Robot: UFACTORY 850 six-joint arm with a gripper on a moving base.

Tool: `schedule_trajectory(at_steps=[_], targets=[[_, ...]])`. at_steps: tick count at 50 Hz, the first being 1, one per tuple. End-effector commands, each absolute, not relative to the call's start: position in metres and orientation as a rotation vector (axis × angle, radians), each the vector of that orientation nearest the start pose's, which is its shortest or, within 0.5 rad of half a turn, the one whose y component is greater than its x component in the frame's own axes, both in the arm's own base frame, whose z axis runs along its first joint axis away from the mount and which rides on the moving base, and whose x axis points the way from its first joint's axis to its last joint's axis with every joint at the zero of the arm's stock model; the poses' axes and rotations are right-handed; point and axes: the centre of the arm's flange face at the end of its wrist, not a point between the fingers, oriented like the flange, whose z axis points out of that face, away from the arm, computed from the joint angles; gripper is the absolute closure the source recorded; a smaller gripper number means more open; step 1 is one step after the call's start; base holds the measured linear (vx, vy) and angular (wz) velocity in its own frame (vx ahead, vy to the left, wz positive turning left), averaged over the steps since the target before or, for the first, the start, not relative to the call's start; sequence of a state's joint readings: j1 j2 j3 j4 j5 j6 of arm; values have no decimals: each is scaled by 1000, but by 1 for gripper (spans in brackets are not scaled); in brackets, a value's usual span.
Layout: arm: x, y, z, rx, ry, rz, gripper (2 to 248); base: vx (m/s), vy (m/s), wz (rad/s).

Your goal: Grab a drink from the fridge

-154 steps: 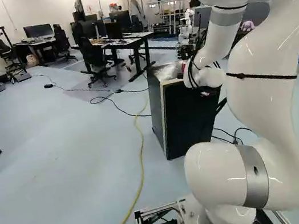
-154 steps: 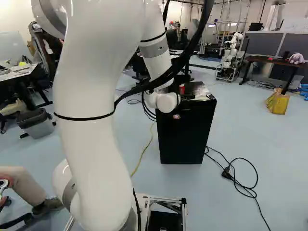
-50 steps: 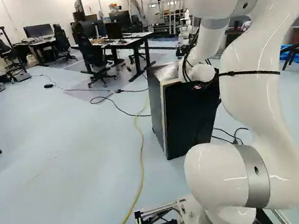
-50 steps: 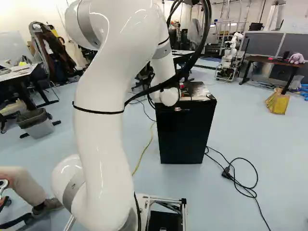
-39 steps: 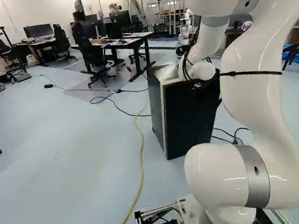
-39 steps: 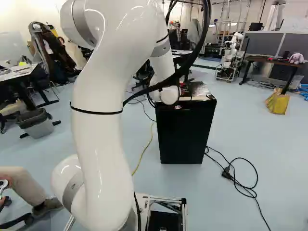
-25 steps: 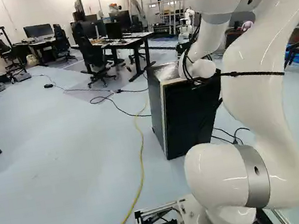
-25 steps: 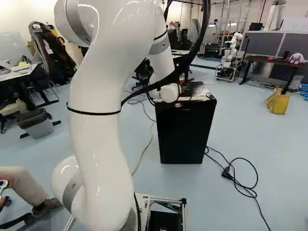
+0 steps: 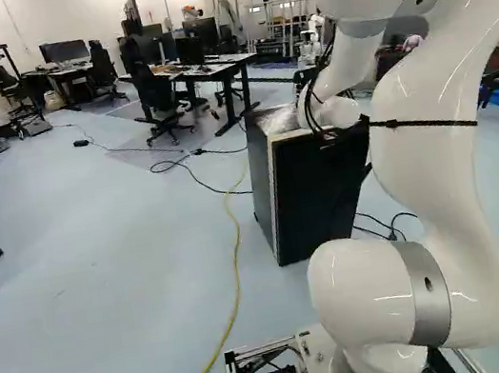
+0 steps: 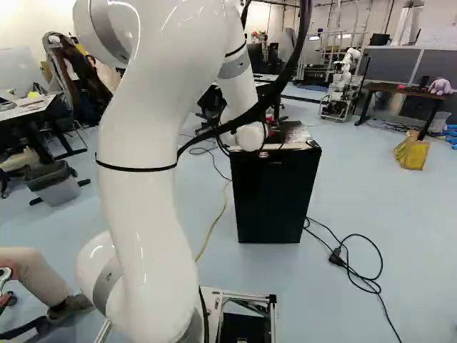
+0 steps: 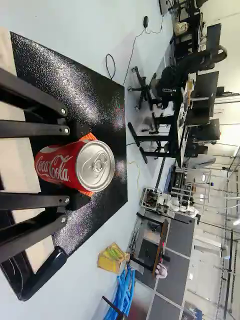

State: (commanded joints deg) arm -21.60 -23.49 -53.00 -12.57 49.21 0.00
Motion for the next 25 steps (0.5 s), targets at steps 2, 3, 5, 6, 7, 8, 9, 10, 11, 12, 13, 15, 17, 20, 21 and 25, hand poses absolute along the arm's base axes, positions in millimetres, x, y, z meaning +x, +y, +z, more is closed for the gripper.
schedule_trajectory(at_steps=[2, 3, 5, 6, 7, 8, 9, 10, 11, 12, 13, 15, 17, 20, 21, 25], targets=[[546, -199, 407, -2602, 127, -2090, 151, 0, 0, 0], [546, -199, 407, -2602, 127, -2089, 151, 0, 0, 0], [545, -197, 407, -2602, 126, -2088, 151, 0, 0, 0], [544, -196, 407, -2602, 126, -2087, 151, 0, 0, 0], [543, -195, 407, -2601, 126, -2086, 151, 0, 0, 0], [543, -194, 407, -2601, 125, -2086, 151, 0, 0, 0], [542, -193, 408, -2601, 125, -2085, 151, 0, 0, 0], [541, -192, 408, -2600, 124, -2084, 151, 0, 0, 0], [541, -191, 408, -2600, 124, -2083, 151, 0, 0, 0], [540, -190, 408, -2600, 124, -2082, 151, 0, 0, 0], [539, -189, 408, -2599, 123, -2081, 151, 0, 0, 0], [537, -186, 409, -2599, 122, -2079, 151, 0, 0, 0], [535, -184, 409, -2598, 121, -2076, 151, 0, 0, 0], [532, -180, 409, -2597, 120, -2073, 151, 0, 0, 0], [531, -178, 410, -2597, 119, -2071, 151, 0, 0, 0], [527, -172, 410, -2595, 117, -2066, 151, 0, 0, 0]])
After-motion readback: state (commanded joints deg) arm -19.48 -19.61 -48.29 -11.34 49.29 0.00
